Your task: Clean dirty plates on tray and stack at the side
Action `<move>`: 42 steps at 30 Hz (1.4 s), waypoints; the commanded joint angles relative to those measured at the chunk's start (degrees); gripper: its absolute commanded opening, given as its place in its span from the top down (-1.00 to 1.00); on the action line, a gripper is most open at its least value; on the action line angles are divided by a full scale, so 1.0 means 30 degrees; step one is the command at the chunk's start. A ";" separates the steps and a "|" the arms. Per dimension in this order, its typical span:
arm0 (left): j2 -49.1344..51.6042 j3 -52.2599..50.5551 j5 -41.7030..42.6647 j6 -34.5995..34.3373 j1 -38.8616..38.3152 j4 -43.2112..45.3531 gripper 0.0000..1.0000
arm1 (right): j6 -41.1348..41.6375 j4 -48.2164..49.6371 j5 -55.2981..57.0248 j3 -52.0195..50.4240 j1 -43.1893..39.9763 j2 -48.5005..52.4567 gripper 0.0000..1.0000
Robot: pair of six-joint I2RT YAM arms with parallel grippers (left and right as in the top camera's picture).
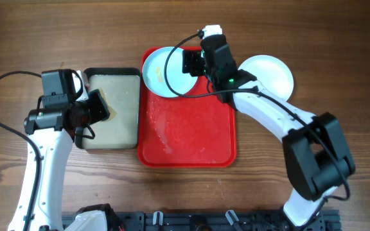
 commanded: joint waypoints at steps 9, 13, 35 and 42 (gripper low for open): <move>-0.0058 -0.0051 -0.0117 0.0255 0.0044 0.0051 0.80 | -0.0029 0.3657 0.0262 0.0036 -0.0117 0.4575 -0.41; -0.0058 -0.0051 -0.0117 0.0248 0.0044 0.0058 0.76 | -0.0036 0.3351 0.0211 0.0036 -0.0117 0.4743 -0.20; 0.1188 -0.0051 -0.0131 0.0255 0.0044 -0.0415 0.73 | -0.0051 0.0000 -0.1734 0.0036 -0.0117 0.3147 0.91; 0.1552 -0.0124 -0.1450 -0.2769 0.0036 -0.3249 0.43 | -0.0102 -0.0896 -0.1727 0.0036 -0.0117 0.2667 0.92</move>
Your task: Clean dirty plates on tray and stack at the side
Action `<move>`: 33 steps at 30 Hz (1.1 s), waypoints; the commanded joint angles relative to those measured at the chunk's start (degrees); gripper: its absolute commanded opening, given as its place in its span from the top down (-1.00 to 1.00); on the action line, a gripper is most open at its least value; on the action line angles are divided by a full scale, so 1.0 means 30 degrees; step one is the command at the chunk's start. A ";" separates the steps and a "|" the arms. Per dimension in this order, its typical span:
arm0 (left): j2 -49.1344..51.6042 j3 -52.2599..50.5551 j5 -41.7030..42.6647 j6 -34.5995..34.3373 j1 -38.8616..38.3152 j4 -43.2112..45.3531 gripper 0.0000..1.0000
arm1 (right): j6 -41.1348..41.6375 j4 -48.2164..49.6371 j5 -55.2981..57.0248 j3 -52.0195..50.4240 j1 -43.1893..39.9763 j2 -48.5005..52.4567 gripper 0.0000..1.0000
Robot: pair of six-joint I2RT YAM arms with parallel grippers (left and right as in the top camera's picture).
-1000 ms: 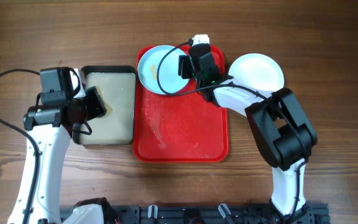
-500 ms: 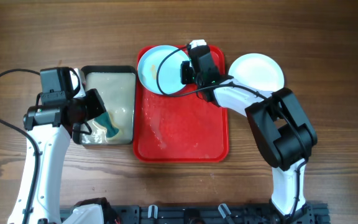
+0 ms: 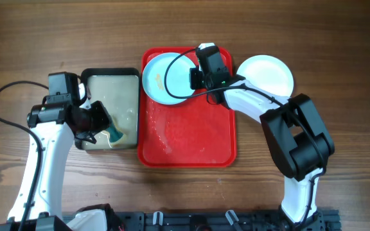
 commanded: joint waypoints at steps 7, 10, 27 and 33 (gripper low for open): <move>0.1399 -0.2601 -0.0743 -0.1778 0.0029 0.2025 0.37 | -0.0051 0.0146 -0.0299 0.0029 0.0073 -0.0583 0.91; 0.1792 -0.3592 -0.0743 -0.1770 0.0029 0.3198 0.38 | -0.0051 0.0124 -0.0306 0.0029 0.0073 -0.0583 0.91; 0.2565 -0.5173 -0.0554 -0.1384 0.0029 0.6346 0.92 | -0.0066 0.0029 -0.0313 0.0029 0.0073 -0.0590 0.91; 0.2011 -0.3854 0.1275 0.3038 0.0015 0.6258 0.92 | 0.0029 -0.3322 -0.0306 0.0044 0.0073 -0.3118 0.91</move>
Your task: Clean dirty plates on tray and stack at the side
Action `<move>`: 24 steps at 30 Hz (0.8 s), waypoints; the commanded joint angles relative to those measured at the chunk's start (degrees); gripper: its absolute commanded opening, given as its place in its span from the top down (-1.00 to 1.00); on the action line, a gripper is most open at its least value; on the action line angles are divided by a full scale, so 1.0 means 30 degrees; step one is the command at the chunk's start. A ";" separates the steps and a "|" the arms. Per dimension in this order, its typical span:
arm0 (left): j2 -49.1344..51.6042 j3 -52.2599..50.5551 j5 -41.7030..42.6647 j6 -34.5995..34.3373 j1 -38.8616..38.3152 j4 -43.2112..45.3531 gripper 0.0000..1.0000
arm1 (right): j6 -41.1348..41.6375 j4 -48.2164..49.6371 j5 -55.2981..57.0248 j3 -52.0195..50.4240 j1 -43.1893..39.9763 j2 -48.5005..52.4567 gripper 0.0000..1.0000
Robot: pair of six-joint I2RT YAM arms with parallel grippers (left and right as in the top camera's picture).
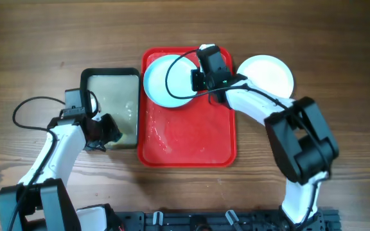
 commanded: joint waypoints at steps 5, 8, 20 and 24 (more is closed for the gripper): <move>-0.0423 0.1311 0.0809 0.4328 -0.0729 0.0984 0.92 | 0.1188 -0.7329 -0.0648 0.0058 0.0073 -0.3410 0.91; -0.0423 0.1311 0.0561 0.4874 -0.1647 0.2776 0.92 | 0.1137 -0.9952 -0.2878 0.0058 0.0080 -0.3395 0.91; -0.0408 0.1304 -0.2004 -0.0364 -0.3759 0.8021 0.92 | 0.1093 -1.0928 -0.3504 0.0058 0.0080 -0.3395 0.21; 0.0124 0.1304 -0.2266 0.0867 -0.3759 0.9129 0.92 | 0.1078 -1.1315 -0.3497 0.0058 0.0080 -0.3395 0.05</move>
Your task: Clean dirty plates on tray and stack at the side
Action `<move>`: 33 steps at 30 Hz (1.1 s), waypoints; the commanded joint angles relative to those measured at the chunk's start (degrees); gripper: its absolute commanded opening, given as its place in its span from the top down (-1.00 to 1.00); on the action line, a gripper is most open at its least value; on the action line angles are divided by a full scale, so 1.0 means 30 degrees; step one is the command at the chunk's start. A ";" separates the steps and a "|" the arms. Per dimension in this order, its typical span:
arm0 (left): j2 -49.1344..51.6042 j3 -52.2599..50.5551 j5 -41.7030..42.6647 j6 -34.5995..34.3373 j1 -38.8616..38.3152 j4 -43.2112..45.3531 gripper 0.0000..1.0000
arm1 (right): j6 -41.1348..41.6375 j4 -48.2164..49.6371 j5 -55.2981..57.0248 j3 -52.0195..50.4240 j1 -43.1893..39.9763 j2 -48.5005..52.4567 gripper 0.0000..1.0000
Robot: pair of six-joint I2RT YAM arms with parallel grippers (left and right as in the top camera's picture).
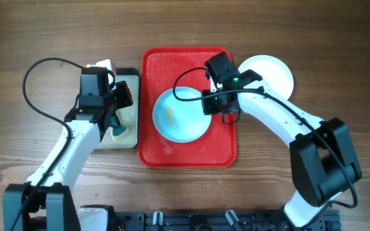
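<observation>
A light blue plate with a small yellowish smear lies flat in the middle of the red tray. My right gripper is shut on its right rim. A clean white plate rests on the table to the right of the tray. My left gripper hangs over the black basin of cloudy water left of the tray. It is shut on a teal sponge at the basin's near end. The wrist hides most of the left fingers.
Wet streaks and foam mark the bare red tray floor. Cables loop over both arms. The wooden table stretches around tray and basin. A black rail runs along the near edge.
The blue plate has gone from the tray's far left corner to its middle, with my right gripper still on its rim. My left gripper has moved from the basin's near left edge to above the basin, and the teal sponge shows.
At first my right gripper held the blue plate tilted over the tray's far left corner while my left gripper was at the basin. Then the sponge showed in the basin's near end. The plate later lay in the far corner, and now lies mid-tray.
</observation>
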 commanded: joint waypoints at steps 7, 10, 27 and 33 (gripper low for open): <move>0.2178 0.0160 -0.0452 0.0335 -0.0087 0.1355 0.92 | 0.0051 -0.0219 -0.0204 -0.0015 0.0080 -0.0277 -0.86; 0.2652 0.0160 -0.0444 0.0335 -0.0095 0.1785 0.92 | 0.0058 -0.0211 -0.0204 -0.0015 0.0080 -0.0277 -0.99; 0.4350 0.0160 0.0211 0.0342 -0.0743 0.2630 0.92 | 0.0109 0.0656 -0.0204 -0.0015 0.0080 -0.0277 -0.99; 0.4430 0.0160 0.1523 0.1348 -0.1836 0.2696 0.92 | 0.0095 0.0656 -0.0204 -0.0015 0.0073 -0.0277 -0.99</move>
